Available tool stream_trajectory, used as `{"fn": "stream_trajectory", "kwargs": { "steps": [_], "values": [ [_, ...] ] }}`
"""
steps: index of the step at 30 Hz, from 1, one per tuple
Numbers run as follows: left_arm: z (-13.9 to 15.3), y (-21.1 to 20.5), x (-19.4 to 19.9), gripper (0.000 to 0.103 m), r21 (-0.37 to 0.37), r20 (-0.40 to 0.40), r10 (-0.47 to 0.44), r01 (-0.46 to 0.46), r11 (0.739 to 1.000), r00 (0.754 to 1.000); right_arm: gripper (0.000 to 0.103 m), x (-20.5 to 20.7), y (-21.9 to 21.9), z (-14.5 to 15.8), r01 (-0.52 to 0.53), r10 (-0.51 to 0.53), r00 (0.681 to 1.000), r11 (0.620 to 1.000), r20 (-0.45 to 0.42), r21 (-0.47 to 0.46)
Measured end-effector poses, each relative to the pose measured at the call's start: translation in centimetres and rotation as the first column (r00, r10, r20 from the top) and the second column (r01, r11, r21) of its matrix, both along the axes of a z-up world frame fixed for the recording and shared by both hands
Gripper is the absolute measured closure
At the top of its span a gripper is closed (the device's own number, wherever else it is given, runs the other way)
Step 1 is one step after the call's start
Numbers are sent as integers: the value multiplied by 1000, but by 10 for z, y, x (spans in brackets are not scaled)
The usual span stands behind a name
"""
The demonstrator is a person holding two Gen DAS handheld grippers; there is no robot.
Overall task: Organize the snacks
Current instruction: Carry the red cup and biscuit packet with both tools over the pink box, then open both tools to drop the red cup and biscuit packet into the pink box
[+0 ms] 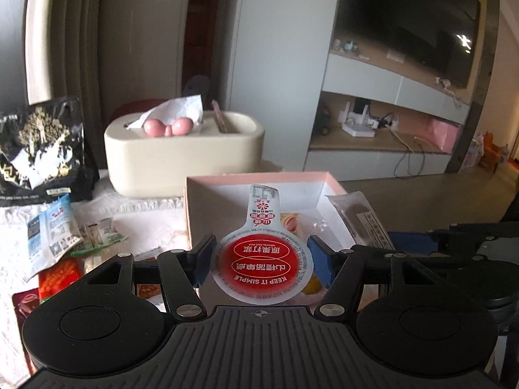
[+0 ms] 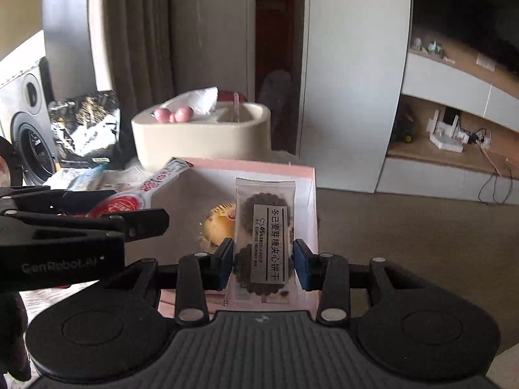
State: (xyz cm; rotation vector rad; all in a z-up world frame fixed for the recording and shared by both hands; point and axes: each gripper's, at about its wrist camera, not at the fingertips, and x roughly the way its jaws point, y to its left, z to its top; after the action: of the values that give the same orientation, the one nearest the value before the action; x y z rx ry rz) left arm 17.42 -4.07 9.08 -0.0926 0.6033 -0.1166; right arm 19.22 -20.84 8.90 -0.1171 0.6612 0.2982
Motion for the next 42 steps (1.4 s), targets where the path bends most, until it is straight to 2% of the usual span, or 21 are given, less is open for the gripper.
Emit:
{"fn": "stream_trajectory", "kwargs": {
  "steps": [4,8,13,18,20,22,23,24,26,27,28,29,31,33,35,37,38,40,42],
  "values": [
    [-8,3,5,35,-15,4,-16,16,1000,1000,62,11,-4,-13,22,-21,998,999,-54,35],
    [-15,3,10,35,-16,-25,-9,9,1000,1000,61,12,-8,-19,25,-21,997,998,-77,51],
    [-18,6,12,35,-40,-39,-21,19,999,999,60,11,-8,-17,37,-34,997,998,-73,51],
    [-23,8,12,35,-27,-52,-53,51,998,997,60,8,-4,-11,58,-57,997,998,-52,21],
    [-27,7,12,35,12,-63,-63,64,998,996,59,6,-3,-8,61,-61,997,998,-47,16],
    [-31,-3,7,35,115,-50,-121,126,985,991,58,6,1,-7,63,-63,997,998,-47,0],
    [-33,-5,4,35,138,-44,-138,142,980,990,58,5,2,-6,65,-66,997,998,-46,-9],
    [-33,-3,1,35,112,-34,-142,145,983,989,58,5,4,-6,69,-69,997,998,-44,-16],
    [-30,15,-3,34,-47,18,-132,133,990,991,58,4,6,-2,75,-75,997,997,-36,-18],
    [-28,22,-6,35,-90,48,-118,122,988,992,58,3,8,0,80,-80,996,997,-27,-11],
    [-25,27,-8,37,-106,83,-104,112,988,991,57,1,6,5,94,-94,996,996,-6,12],
    [-23,29,-9,37,-89,91,-110,118,989,990,53,1,7,7,93,-93,996,996,-1,13],
    [-20,33,-7,37,-73,67,-140,145,987,988,53,-1,12,12,82,-82,996,997,18,3],
    [-15,47,-12,37,-128,98,-116,128,984,988,53,-1,20,16,75,-75,997,997,31,-9],
    [-7,76,-23,37,-249,160,-34,73,966,987,53,-2,26,19,71,-71,997,997,42,-1],
    [-1,109,-34,37,-331,176,49,12,944,983,53,-3,35,23,54,-55,998,998,44,19],
    [2,125,-40,37,-336,173,93,-29,941,981,53,-4,40,24,35,-36,999,999,38,26],
    [3,157,-52,37,-302,137,190,-142,943,972,53,-7,53,23,-8,7,1000,1000,26,26],
    [-3,190,-65,38,-286,83,275,-241,927,958,53,-10,71,18,-67,67,998,998,8,19]
  ]
}}
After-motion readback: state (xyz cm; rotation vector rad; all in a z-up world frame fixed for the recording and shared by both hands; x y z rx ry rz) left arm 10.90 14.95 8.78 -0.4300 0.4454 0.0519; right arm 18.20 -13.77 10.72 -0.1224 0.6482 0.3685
